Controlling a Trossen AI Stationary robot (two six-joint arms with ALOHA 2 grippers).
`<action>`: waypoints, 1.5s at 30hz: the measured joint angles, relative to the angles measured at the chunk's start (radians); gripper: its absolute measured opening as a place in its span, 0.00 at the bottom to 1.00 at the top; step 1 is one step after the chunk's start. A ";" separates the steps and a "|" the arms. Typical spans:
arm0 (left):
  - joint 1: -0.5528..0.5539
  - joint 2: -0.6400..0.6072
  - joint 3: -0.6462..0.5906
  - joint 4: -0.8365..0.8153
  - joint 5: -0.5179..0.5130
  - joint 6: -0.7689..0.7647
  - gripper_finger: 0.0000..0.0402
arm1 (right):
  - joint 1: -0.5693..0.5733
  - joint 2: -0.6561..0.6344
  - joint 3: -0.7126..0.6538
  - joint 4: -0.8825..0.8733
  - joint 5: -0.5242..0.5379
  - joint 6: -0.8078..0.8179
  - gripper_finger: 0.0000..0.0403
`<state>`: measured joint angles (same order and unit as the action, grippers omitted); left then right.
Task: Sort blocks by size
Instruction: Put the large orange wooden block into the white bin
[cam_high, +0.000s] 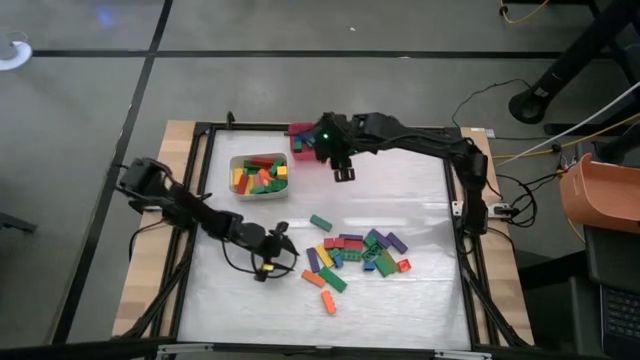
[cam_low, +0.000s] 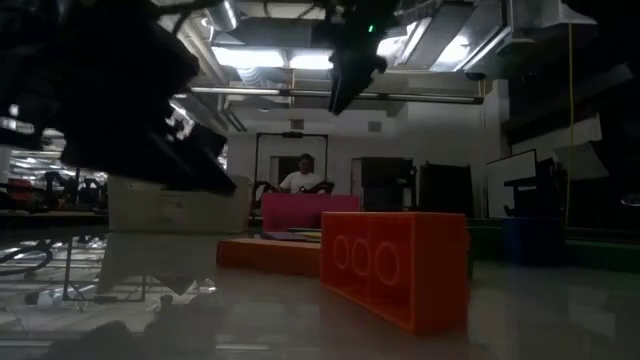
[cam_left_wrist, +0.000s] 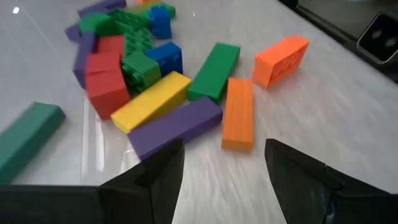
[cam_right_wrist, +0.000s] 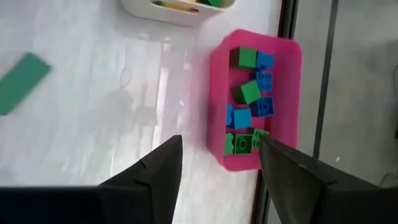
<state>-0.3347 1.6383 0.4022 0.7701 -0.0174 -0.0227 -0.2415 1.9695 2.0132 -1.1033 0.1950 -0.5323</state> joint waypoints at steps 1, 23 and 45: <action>0.000 0.023 0.009 0.008 0.001 0.000 0.52 | 0.013 -0.013 0.000 -0.004 0.012 0.000 0.52; -0.027 0.274 0.198 0.002 0.015 -0.006 0.51 | 0.224 -0.150 0.000 -0.228 0.166 0.056 0.52; -0.028 0.138 0.206 -0.155 0.055 -0.028 0.21 | 0.402 -0.164 -0.056 -0.438 0.363 0.371 0.52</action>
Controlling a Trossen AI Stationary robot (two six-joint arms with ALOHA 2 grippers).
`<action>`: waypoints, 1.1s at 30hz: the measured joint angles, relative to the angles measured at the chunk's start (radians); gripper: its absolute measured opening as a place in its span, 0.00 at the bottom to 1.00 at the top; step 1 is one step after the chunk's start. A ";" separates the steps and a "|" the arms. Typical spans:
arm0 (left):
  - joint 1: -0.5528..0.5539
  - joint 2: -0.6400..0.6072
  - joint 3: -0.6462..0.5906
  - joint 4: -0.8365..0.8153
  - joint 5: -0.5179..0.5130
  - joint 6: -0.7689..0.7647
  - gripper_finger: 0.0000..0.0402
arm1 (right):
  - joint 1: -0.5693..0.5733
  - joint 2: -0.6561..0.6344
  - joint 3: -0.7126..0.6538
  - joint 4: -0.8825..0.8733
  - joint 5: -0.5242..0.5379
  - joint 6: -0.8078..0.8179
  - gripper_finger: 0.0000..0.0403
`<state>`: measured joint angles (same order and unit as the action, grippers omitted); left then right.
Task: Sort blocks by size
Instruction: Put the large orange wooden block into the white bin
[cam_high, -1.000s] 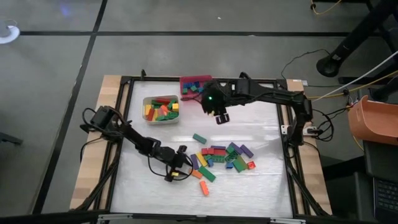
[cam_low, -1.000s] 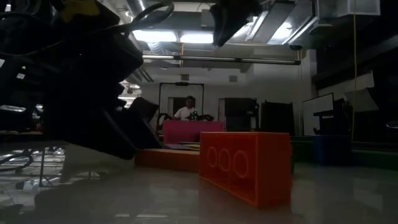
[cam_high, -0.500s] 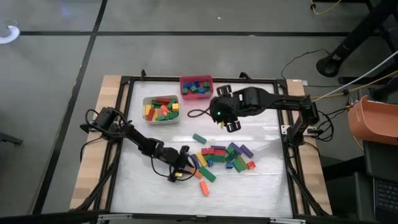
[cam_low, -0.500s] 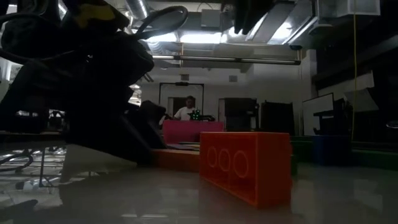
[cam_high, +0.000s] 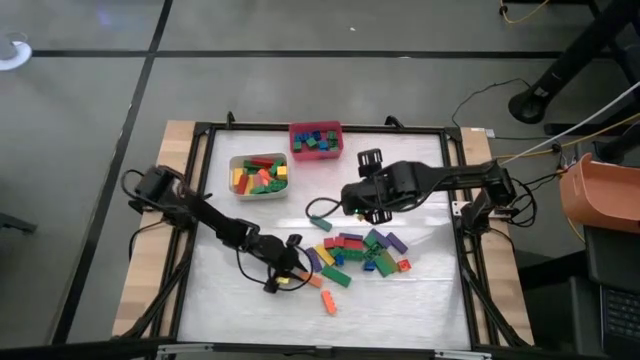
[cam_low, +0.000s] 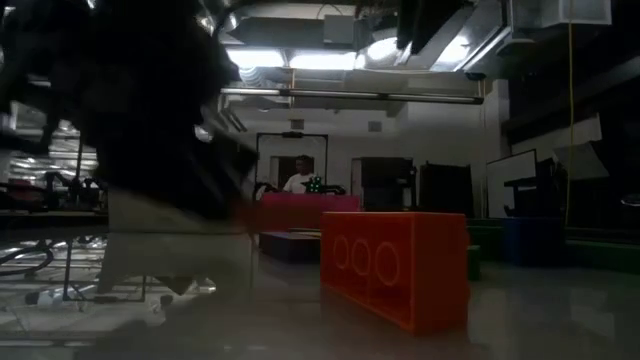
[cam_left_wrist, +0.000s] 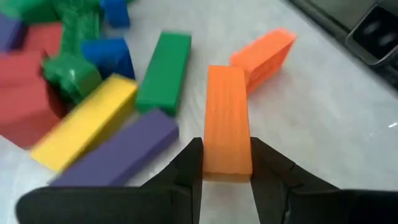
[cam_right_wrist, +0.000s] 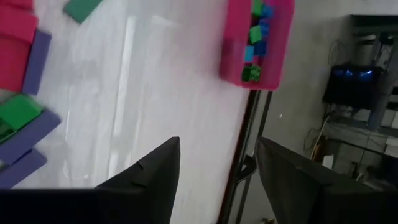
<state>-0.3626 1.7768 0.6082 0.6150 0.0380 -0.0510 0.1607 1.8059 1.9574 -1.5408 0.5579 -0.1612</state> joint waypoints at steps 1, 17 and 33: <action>0.000 -0.032 0.000 -0.034 0.001 0.003 0.21 | 0.007 0.000 -0.020 -0.001 0.001 0.015 0.52; 0.128 -0.698 0.001 -0.852 -0.413 0.229 0.22 | 0.068 -0.003 -0.432 0.447 -0.183 0.323 0.52; 0.547 -0.938 -0.010 -1.142 -0.650 0.239 0.26 | 0.141 0.012 -0.624 1.084 -0.331 0.329 0.52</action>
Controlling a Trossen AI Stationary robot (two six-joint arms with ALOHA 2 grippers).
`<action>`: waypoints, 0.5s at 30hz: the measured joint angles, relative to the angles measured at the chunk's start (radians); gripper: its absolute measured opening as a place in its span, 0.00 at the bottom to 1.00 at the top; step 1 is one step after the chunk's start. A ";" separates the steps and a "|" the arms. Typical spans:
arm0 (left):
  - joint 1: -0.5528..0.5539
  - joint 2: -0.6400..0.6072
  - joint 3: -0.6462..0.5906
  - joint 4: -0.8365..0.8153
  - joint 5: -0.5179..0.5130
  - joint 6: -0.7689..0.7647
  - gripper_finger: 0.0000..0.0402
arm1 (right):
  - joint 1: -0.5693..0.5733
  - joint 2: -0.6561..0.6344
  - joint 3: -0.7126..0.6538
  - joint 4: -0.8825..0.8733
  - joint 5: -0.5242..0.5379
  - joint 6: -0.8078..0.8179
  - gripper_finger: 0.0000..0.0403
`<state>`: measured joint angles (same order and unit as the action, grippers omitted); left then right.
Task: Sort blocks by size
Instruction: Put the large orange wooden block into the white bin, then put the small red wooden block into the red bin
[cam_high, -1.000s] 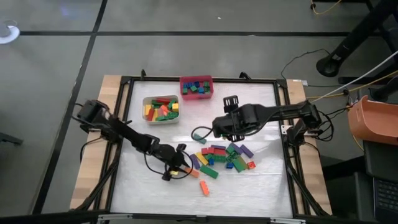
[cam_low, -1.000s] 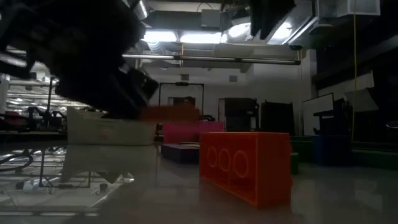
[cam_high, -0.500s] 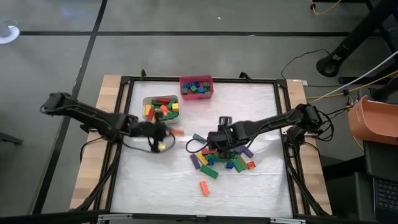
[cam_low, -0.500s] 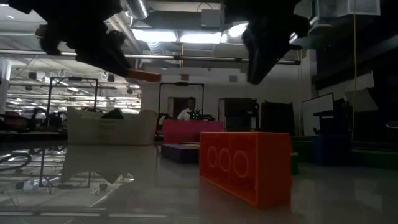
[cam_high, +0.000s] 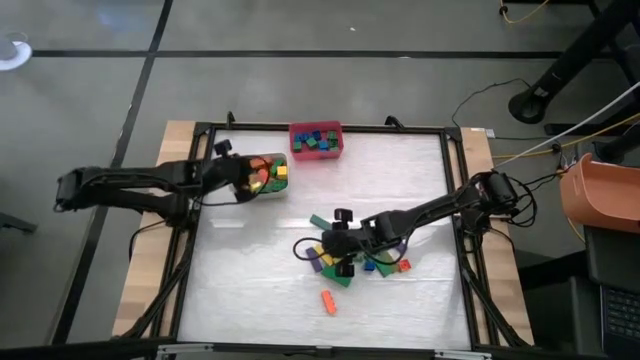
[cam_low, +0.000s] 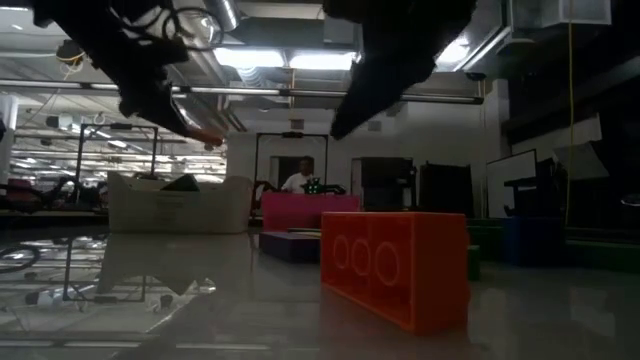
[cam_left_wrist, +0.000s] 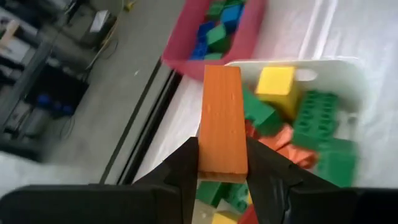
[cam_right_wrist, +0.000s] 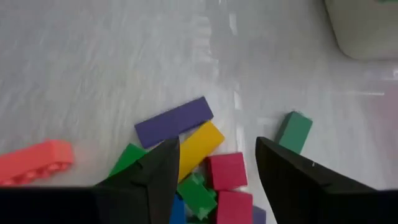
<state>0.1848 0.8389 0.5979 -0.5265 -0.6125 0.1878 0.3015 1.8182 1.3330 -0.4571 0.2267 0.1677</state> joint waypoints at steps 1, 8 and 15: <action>0.017 0.005 -0.007 0.004 0.000 -0.002 0.26 | -0.001 0.004 -0.002 -0.007 -0.001 -0.001 0.52; 0.078 0.061 -0.046 0.023 0.003 -0.008 0.32 | -0.001 0.029 0.000 -0.017 -0.008 -0.017 0.52; 0.079 0.123 -0.054 0.045 0.004 -0.064 0.42 | -0.030 0.070 0.000 0.001 -0.017 -0.086 0.52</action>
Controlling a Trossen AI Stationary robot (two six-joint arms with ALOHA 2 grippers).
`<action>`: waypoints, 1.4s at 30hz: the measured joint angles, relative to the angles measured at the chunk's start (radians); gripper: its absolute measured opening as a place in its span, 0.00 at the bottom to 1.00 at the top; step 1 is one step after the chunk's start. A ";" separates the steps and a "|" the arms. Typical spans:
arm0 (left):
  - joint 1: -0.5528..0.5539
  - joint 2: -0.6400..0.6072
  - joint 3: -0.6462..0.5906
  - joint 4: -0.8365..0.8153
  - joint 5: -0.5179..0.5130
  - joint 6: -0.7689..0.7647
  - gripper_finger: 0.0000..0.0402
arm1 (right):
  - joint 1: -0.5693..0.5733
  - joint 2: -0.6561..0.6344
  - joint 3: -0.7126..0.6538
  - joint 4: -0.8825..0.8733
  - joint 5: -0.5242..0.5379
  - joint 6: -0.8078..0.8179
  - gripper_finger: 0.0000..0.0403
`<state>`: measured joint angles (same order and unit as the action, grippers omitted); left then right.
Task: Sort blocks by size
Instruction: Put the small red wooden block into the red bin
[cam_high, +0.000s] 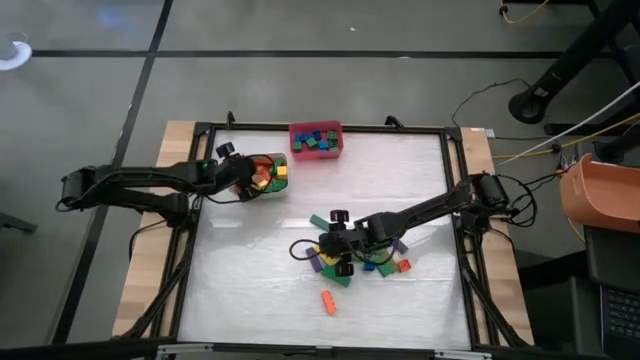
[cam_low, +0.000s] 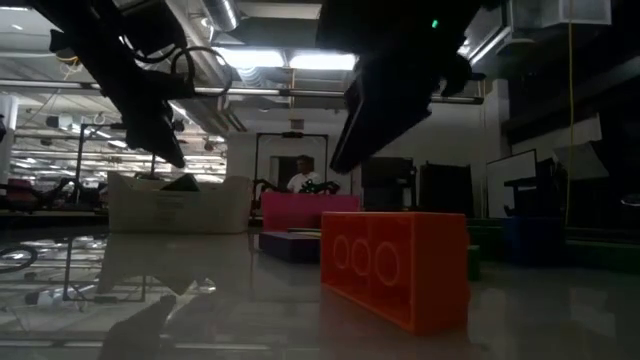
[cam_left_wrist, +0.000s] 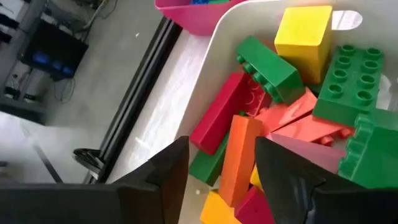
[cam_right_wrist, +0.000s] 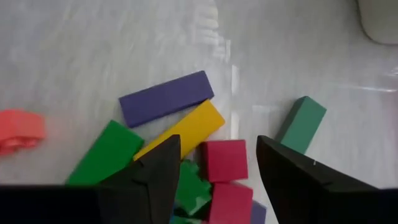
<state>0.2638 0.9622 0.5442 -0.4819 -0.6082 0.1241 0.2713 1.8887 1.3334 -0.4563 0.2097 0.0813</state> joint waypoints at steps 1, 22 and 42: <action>0.000 0.008 0.000 0.003 0.002 -0.008 0.44 | -0.008 0.008 0.000 -0.006 -0.003 -0.009 0.52; -0.002 0.042 0.000 0.030 0.135 -0.024 0.45 | -0.095 0.084 0.000 0.021 -0.195 -0.068 0.52; -0.002 0.042 0.000 0.032 0.145 -0.027 0.45 | -0.104 0.126 0.021 0.034 -0.170 -0.070 0.32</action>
<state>0.2619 1.0042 0.5442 -0.4495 -0.4633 0.0975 0.1675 2.0146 1.3548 -0.4222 0.0393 0.0114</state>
